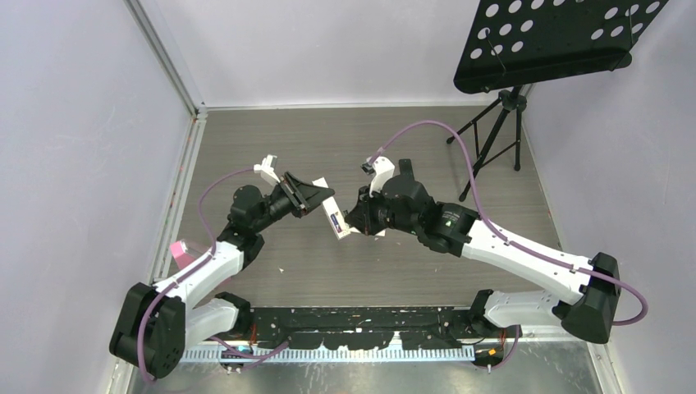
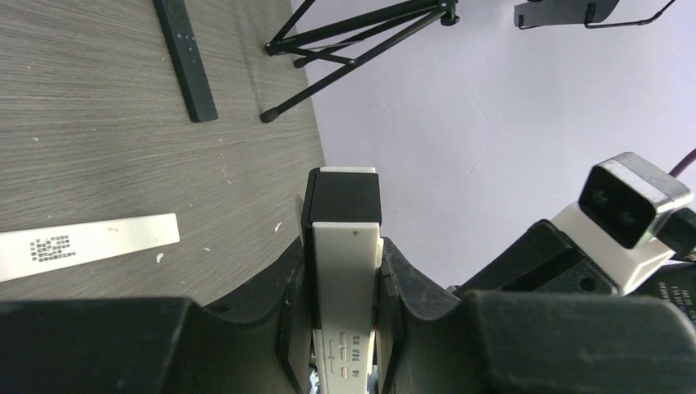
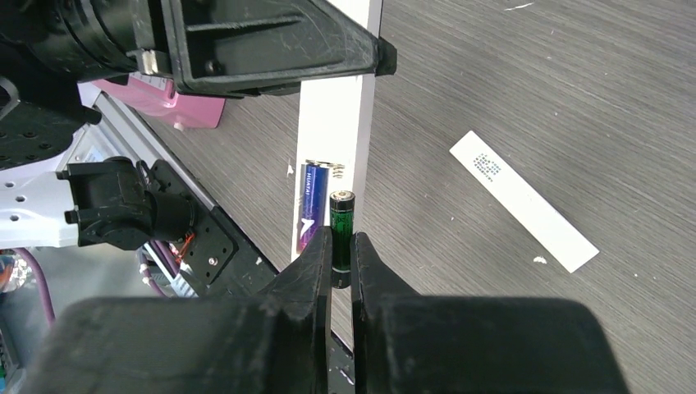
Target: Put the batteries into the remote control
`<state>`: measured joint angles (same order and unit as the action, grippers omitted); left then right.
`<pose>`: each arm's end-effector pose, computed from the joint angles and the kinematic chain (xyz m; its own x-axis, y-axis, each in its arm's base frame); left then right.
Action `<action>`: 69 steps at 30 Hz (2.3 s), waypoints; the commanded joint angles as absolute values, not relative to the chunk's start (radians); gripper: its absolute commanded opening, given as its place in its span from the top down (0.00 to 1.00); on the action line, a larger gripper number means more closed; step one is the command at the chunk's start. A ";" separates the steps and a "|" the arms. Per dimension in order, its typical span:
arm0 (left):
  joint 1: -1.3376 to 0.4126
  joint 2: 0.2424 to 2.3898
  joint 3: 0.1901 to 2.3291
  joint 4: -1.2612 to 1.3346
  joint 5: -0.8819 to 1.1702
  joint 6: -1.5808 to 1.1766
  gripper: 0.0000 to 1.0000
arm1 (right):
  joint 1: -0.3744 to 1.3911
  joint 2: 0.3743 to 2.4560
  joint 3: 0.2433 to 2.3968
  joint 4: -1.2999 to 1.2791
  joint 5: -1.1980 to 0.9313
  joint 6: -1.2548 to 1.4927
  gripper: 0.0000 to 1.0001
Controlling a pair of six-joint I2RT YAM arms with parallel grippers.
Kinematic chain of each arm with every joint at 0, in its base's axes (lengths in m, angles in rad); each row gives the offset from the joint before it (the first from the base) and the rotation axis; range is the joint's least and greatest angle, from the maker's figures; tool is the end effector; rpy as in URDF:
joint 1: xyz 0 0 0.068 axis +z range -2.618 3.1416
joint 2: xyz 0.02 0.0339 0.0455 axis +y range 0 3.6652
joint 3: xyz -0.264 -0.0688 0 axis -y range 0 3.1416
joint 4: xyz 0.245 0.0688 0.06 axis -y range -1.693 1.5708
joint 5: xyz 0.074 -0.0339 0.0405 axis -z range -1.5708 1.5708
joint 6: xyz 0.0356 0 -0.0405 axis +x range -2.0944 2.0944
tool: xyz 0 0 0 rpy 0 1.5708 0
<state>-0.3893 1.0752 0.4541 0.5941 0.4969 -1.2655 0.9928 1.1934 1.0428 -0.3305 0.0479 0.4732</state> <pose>0.2099 -0.1045 0.2491 -0.7462 -0.6001 -0.2882 0.2090 0.1999 -0.9573 0.1495 0.2261 0.3308 -0.5957 -0.0801 -0.7992 -0.6088 0.6940 0.3843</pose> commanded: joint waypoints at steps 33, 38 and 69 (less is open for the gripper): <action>-0.387 1.079 0.456 0.684 0.485 -1.297 1.00 | 1.008 1.272 1.117 -0.345 0.032 0.497 0.75; -0.387 1.078 0.454 0.682 0.484 -1.299 1.00 | 1.008 1.269 1.118 -0.344 0.028 0.498 0.73; -0.388 0.880 0.358 0.691 0.218 -1.804 1.00 | 1.008 0.980 0.743 0.303 0.184 1.034 0.18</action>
